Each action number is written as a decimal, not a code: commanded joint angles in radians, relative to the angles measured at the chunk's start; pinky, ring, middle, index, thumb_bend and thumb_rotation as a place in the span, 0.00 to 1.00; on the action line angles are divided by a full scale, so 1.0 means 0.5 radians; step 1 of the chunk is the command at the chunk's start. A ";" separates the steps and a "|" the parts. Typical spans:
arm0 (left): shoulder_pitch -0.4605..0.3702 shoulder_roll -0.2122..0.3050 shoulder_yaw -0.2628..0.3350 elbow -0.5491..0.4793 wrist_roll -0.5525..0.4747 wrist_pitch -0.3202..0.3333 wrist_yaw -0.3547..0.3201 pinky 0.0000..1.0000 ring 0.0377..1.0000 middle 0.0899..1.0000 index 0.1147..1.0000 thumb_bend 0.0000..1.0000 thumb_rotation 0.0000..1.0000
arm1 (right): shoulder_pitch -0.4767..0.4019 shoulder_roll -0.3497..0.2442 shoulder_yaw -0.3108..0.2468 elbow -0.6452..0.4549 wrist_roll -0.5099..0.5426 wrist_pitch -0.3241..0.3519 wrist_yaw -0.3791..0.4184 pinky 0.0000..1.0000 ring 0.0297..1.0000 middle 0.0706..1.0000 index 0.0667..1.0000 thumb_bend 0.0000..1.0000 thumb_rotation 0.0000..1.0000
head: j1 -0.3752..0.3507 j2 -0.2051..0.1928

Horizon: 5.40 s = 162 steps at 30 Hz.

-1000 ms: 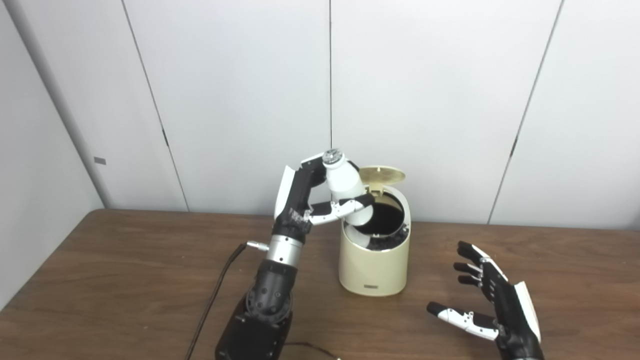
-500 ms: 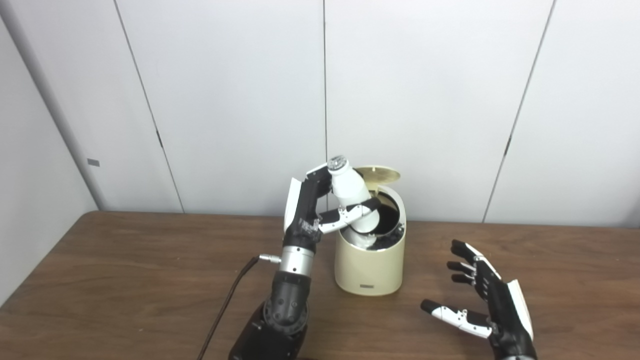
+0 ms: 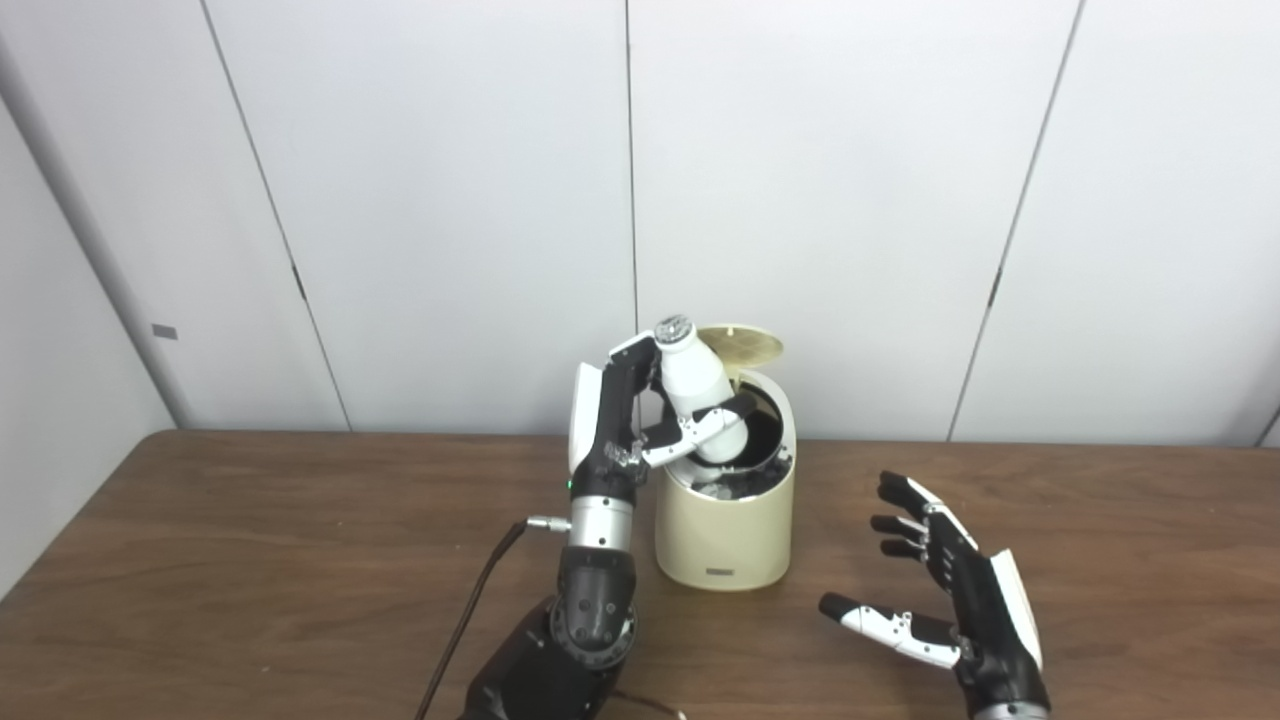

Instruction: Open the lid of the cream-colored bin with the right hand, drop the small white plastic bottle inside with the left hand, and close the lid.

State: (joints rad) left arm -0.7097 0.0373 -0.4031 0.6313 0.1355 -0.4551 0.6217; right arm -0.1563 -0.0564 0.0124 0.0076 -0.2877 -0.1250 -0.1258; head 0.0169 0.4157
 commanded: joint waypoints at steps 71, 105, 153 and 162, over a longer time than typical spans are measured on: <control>0.244 0.256 0.171 -0.429 -0.075 -0.030 -0.267 0.44 0.49 0.44 0.43 0.52 0.00 | -0.078 -0.074 0.002 -0.028 0.080 -0.093 0.029 0.66 0.73 0.82 0.79 0.76 0.19 | 0.093 0.001; 0.728 0.482 0.659 -0.619 -0.243 0.118 -1.462 0.65 0.75 0.82 0.82 0.79 0.06 | -0.857 -0.437 0.245 -0.261 -0.246 0.535 0.594 0.69 0.82 0.87 0.85 0.69 0.45 | -0.036 -0.079; 0.792 0.306 0.730 -0.640 -0.126 0.129 -1.463 0.66 0.77 0.82 0.85 0.78 0.09 | -1.064 -0.599 0.438 -0.323 -0.665 0.438 0.745 0.66 0.80 0.65 0.60 0.67 0.58 | 0.021 -0.037; 0.792 0.272 0.754 -0.640 -0.151 0.137 -1.466 0.65 0.77 0.82 0.85 0.80 0.13 | -1.050 -0.623 0.453 -0.349 -0.723 0.427 0.798 0.67 0.80 0.65 0.60 0.66 0.52 | 0.037 -0.007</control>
State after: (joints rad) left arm -0.3053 0.1782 -0.0305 0.3333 0.0699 -0.3733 -0.1249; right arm -0.6477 -0.3516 0.2479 -0.1319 -0.6423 0.1084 0.2777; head 0.0337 0.4111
